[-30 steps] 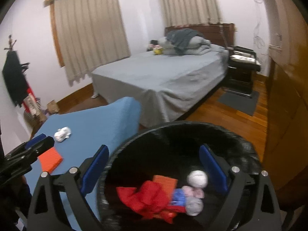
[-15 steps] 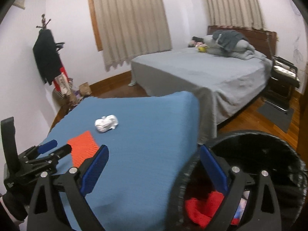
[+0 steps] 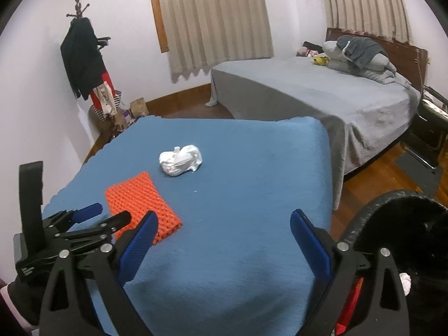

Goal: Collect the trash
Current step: 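Grasp the orange mesh sheet with the left gripper and lift it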

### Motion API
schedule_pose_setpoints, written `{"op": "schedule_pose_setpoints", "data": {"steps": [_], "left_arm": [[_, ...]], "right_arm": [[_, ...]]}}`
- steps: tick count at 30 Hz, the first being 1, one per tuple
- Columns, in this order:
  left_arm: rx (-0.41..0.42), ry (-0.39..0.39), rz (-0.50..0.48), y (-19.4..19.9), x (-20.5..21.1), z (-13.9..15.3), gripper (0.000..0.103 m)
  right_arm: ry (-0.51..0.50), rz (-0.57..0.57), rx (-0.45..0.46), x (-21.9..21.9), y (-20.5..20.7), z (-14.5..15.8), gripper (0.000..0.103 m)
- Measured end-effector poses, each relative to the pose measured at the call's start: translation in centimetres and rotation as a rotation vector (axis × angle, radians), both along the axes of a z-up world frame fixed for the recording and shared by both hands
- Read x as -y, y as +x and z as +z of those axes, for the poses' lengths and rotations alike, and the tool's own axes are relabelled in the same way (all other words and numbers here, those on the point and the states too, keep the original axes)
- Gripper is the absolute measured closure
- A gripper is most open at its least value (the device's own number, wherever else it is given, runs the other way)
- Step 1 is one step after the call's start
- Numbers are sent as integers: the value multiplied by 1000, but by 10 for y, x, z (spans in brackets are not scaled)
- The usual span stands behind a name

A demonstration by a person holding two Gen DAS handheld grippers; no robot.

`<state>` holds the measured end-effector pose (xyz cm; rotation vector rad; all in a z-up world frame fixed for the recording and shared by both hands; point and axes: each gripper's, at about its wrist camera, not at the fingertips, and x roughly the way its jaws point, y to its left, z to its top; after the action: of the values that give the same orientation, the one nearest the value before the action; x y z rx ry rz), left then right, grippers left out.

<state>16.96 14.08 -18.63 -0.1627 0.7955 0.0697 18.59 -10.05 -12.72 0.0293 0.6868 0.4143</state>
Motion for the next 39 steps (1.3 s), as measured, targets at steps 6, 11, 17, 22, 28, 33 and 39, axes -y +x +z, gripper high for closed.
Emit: {"op": "schedule_pose_setpoints", "data": {"steps": [6,11,17,22,28,33,39], "left_arm": [[-41,-18,0,7,6,-11,27],[-62,-45,4,11,5,-17,26],[-51,-70,-26,11,7,-17,45],[-39,-90,-68,11,13,-17,68],[-18,-96,-83,10,19,-12,80],[21,-79,-62,7,14,-1,81],[52,-46,-10,9,-10,12,81]], "right_arm": [[-4,9,-11,-6,3,-5,10],[-3,5,-26,-11,9,-10,10],[-3,6,-40,-15,10,-16,10],[-4,0,-45,-14,11,-17,10],[-5,-5,-39,-14,13,-16,10],[-1,-11,-28,-16,17,-13,10],[6,-8,-15,-29,28,-11,10]]}}
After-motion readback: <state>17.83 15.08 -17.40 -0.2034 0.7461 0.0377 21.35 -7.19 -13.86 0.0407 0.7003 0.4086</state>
